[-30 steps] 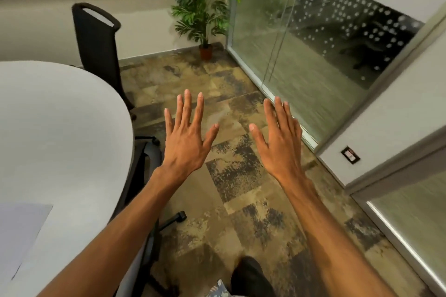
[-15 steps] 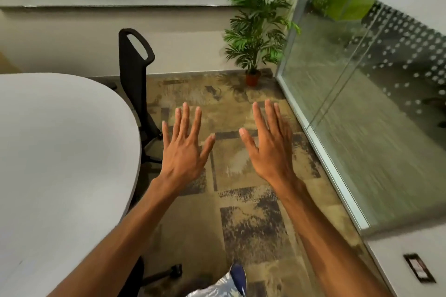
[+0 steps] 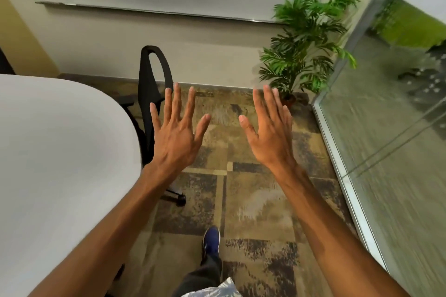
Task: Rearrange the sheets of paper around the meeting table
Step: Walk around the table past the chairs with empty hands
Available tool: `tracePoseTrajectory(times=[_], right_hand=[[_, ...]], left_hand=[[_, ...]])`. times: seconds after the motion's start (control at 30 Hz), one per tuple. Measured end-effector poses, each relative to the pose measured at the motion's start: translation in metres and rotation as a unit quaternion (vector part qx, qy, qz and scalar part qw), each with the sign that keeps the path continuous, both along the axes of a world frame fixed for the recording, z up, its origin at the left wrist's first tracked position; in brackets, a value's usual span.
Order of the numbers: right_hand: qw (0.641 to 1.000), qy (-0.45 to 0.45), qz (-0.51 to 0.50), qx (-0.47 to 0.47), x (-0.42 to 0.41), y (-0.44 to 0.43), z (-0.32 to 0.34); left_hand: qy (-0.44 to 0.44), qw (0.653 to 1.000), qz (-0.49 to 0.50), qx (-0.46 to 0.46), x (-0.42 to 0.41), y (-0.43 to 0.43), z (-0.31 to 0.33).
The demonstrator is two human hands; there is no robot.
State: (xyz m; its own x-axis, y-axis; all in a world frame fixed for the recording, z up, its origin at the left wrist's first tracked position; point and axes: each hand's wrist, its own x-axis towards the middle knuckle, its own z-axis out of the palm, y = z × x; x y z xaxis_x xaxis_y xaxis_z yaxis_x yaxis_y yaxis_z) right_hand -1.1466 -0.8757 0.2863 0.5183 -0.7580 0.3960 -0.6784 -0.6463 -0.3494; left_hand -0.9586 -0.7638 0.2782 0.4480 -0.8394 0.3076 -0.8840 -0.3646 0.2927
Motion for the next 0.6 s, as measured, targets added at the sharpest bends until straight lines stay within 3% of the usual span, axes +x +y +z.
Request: tracePoseTrajectory(times=[0.23, 0.6], right_hand=[[0.999, 0.021, 0.031, -0.026, 0.115, -0.124, 0.018], [0.997, 0.005, 0.078, -0.010, 0.261, -0.282, 0.021]], left_hand=[[-0.045, 0.997, 0.057, 0.020, 0.106, -0.111, 0.008], [-0.032, 0.992, 0.122, 0.013, 0.242, -0.236, 0.007]])
